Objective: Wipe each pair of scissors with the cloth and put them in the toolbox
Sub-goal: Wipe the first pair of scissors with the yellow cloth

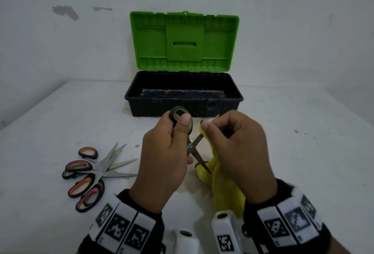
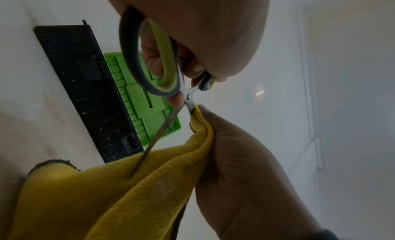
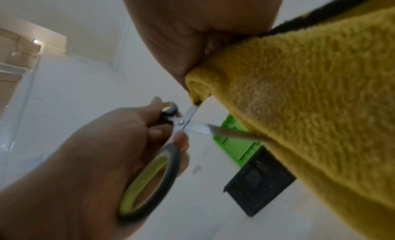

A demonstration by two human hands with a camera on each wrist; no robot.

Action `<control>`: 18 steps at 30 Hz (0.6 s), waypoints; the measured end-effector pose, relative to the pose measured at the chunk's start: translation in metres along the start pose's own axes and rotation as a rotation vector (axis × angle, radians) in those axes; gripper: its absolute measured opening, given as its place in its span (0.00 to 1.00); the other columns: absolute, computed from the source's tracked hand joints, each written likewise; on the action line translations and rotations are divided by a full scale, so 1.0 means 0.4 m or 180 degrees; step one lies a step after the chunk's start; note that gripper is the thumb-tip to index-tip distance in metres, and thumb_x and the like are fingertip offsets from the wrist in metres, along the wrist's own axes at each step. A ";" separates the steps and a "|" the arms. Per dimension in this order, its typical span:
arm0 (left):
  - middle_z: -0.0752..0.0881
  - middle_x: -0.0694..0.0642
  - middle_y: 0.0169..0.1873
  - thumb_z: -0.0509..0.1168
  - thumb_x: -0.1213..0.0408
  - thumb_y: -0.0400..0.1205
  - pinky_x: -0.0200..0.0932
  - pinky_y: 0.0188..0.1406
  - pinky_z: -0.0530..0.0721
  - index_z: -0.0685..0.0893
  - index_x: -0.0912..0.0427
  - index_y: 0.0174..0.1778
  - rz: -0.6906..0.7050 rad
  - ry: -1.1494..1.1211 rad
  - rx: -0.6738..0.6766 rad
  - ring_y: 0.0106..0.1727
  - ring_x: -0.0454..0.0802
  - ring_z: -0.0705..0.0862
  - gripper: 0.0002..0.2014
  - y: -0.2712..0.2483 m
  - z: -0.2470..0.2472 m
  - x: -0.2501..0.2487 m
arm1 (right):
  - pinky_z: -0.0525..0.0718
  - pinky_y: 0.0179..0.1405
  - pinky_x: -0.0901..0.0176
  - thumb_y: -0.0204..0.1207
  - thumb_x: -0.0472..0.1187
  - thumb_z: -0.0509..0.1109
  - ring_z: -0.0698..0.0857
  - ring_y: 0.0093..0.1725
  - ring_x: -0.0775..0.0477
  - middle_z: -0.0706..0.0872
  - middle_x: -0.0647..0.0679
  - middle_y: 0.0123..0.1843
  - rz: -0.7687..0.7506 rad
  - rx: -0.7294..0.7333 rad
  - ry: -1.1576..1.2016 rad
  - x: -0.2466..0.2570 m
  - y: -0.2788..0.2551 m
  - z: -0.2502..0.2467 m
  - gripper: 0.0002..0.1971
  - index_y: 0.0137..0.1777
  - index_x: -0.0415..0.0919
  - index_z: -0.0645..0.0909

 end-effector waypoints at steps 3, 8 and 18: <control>0.78 0.52 0.21 0.55 0.50 0.87 0.35 0.20 0.82 0.80 0.52 0.43 -0.0143 -0.0066 -0.0058 0.21 0.49 0.84 0.14 0.001 -0.003 0.007 | 0.78 0.32 0.77 0.76 0.42 0.78 0.84 0.37 0.57 0.84 0.59 0.32 -0.0167 0.0125 0.0012 0.017 -0.026 0.020 0.07 0.37 0.46 0.84; 0.78 0.53 0.22 0.55 0.51 0.88 0.36 0.20 0.83 0.80 0.52 0.43 -0.0237 -0.0157 -0.0083 0.20 0.47 0.84 0.14 0.005 0.006 0.005 | 0.76 0.31 0.79 0.75 0.41 0.78 0.84 0.36 0.58 0.84 0.59 0.32 -0.0147 -0.0077 0.0073 0.014 -0.024 0.010 0.07 0.37 0.46 0.84; 0.77 0.49 0.22 0.54 0.50 0.87 0.29 0.19 0.77 0.78 0.50 0.38 -0.0069 -0.0090 -0.0319 0.21 0.40 0.80 0.14 0.007 0.001 -0.005 | 0.81 0.33 0.73 0.76 0.41 0.76 0.85 0.35 0.58 0.85 0.59 0.32 -0.0310 0.0057 0.0032 0.036 -0.056 0.036 0.07 0.38 0.46 0.84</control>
Point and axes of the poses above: each hand's wrist, its own y-axis towards the middle knuckle, its own z-axis out of the palm, x = y × z, the point moved 6 cm from there along y, towards the middle knuckle
